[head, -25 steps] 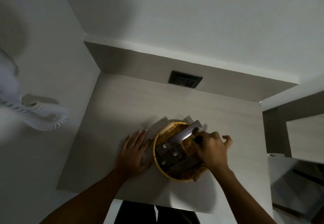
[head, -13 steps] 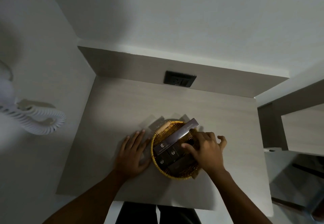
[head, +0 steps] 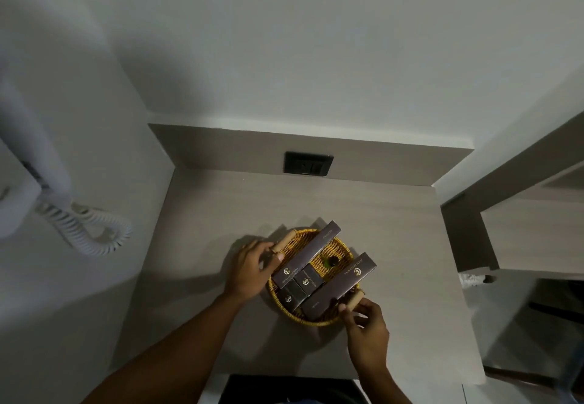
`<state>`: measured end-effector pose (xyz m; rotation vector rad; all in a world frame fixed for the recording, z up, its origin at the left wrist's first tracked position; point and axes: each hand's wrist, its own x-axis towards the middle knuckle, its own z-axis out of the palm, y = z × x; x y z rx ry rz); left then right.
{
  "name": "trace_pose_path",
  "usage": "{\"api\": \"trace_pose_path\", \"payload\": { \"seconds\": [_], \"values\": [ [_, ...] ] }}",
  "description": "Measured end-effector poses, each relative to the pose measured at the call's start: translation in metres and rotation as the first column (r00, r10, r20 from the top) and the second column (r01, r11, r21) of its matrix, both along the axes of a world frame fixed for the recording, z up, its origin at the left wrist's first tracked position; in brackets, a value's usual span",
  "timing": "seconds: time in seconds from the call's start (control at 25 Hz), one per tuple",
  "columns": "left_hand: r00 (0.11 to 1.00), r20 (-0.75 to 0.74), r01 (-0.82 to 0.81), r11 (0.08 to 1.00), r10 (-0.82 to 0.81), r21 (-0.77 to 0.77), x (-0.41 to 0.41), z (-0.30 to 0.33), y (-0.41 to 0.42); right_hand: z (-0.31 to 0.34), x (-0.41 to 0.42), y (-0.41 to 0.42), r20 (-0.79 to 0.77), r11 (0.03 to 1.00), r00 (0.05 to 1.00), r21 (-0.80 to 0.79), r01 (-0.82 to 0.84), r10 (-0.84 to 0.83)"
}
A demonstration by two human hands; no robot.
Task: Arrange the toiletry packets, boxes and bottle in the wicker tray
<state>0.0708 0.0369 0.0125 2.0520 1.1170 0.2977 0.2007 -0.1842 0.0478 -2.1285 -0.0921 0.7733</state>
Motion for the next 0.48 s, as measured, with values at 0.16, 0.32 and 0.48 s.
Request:
{"api": "trace_pose_path", "payload": {
  "seconds": [0.16,0.32,0.48],
  "values": [
    [0.996,-0.057,-0.071,0.996,0.073,0.051,0.007,0.006,-0.006,0.008,0.027,0.006,0.073,0.994,0.993,0.053,-0.098,0.094],
    [0.988,-0.073,-0.133,0.99,0.137,0.052,0.0,0.011,-0.025,0.015,0.069,0.022,0.132,0.961,0.953,0.017,-0.278,0.273],
    [0.977,-0.079,-0.197,0.98,0.199,0.034,-0.004,0.016,-0.041,0.018,0.094,0.037,0.115,0.923,0.916,-0.033,-0.383,0.385]
  ]
}}
